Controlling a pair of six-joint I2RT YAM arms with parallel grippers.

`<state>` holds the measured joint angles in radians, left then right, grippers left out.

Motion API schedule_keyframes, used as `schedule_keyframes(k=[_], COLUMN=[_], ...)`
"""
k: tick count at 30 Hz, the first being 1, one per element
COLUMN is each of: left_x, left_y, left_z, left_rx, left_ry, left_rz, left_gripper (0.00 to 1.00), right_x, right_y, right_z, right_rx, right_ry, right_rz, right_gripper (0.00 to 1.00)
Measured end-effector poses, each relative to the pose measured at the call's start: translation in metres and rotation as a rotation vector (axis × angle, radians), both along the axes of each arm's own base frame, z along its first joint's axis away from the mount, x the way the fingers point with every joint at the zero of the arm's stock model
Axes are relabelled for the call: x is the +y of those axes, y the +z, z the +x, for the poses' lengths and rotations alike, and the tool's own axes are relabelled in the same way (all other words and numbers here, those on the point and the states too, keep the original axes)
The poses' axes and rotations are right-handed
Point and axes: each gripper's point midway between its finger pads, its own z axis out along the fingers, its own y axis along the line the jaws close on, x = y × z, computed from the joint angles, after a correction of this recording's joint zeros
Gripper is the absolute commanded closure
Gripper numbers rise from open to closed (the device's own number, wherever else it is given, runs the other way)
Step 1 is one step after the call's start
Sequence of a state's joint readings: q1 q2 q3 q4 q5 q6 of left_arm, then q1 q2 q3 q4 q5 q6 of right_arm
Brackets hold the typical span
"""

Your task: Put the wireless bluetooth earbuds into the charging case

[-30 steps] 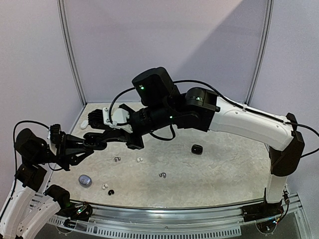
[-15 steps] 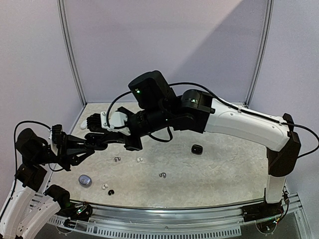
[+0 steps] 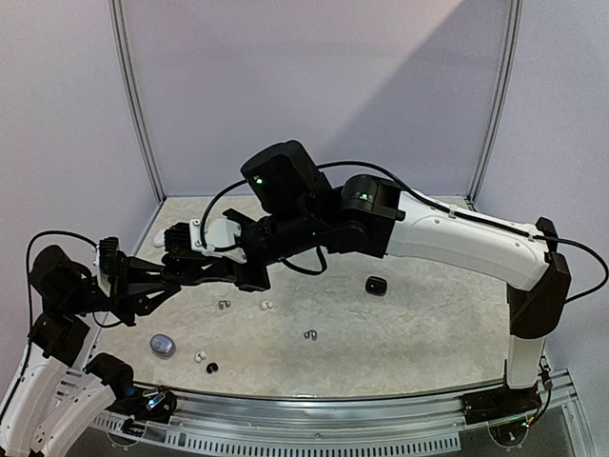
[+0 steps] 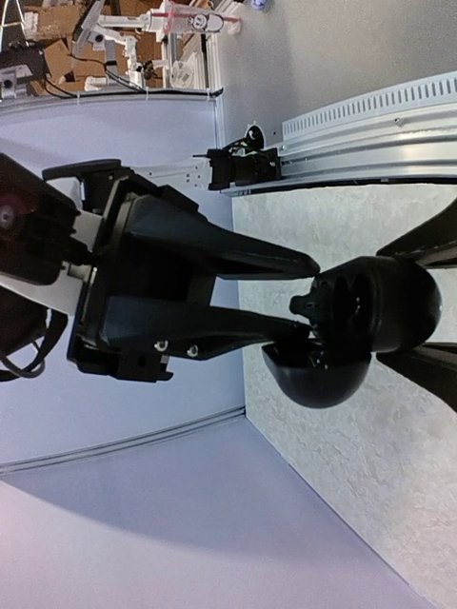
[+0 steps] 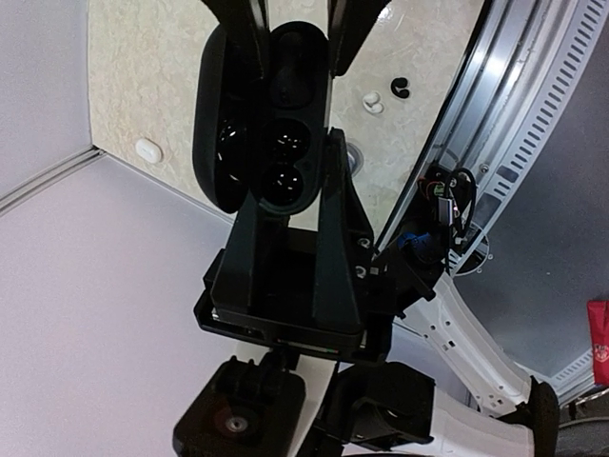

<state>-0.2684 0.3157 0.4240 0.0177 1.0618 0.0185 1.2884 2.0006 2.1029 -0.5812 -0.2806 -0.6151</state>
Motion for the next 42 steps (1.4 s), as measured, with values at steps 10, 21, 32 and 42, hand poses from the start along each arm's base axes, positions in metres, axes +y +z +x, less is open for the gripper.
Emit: schedule_keyframes(k=[10,21,32,42], left_x=[0.002,0.012,0.068,0.125], left_y=[0.001,-0.009,-0.015,-0.007], left_z=[0.007,0.03,0.079,0.091], left_rx=[0.038,0.242,0.375,0.31], left_ry=[0.042,0.168,0.572,0.889], left_rz=[-0.019,-0.094,-0.203,-0.271], left_gripper=[1.0,1.0,1.0,1.0], right_x=[0.002,-0.007,-0.018,0.05], right_y=[-0.001,0.033,0.069,-0.179], right_z=[0.006,0.015,0.085,0.093], right_rx=[-0.007,0.043,0.249,0.489], right_ry=[-0.033,-0.086,-0.231,-0.278], right_rz=[0.003,0.147,0.29,-0.159], right_gripper=[0.66,0.57,0.62,0.71])
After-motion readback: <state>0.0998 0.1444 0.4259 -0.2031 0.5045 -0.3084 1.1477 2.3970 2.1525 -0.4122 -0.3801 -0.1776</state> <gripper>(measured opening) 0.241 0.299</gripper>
